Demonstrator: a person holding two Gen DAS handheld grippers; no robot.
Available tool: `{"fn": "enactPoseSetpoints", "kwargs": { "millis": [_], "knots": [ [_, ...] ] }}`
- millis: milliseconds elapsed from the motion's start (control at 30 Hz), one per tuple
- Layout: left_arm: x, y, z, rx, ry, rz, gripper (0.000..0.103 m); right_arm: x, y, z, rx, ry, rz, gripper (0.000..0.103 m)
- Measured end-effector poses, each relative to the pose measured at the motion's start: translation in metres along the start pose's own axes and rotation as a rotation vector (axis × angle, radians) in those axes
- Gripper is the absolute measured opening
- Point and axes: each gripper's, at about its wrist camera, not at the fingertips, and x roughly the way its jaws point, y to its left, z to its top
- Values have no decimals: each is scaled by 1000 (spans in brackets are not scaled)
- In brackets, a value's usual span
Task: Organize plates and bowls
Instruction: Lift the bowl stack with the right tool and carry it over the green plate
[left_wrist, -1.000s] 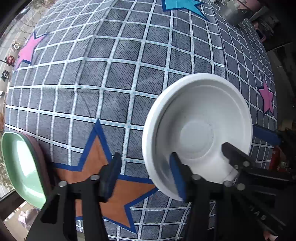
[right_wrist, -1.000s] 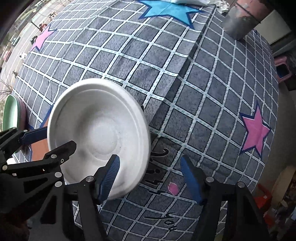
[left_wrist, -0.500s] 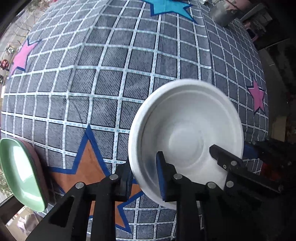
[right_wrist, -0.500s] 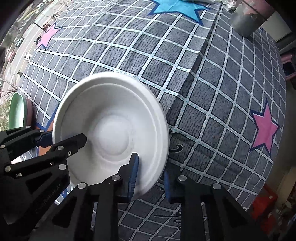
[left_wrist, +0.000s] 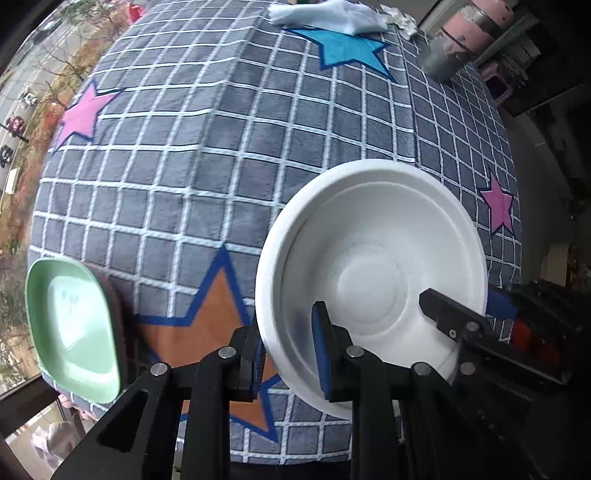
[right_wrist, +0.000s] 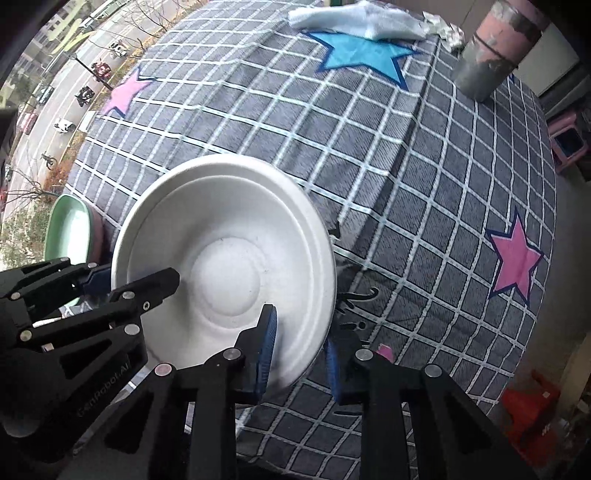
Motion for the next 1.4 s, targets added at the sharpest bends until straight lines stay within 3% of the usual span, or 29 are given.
{"fn": "enactPoseSetpoints", "kwargs": {
  "millis": [367,700,1400],
  "knots": [
    [-33,63,-30,-93,-49,42,23,-17,84,2,-129,-46,9,24],
    [-60,133,-57,-202,-86,35,23,-26,152,13,-213,-81,27,22],
    [-70,228,-100,-344,-80,29,22,-9,249,18,-331,-56,71,21]
  ]
}}
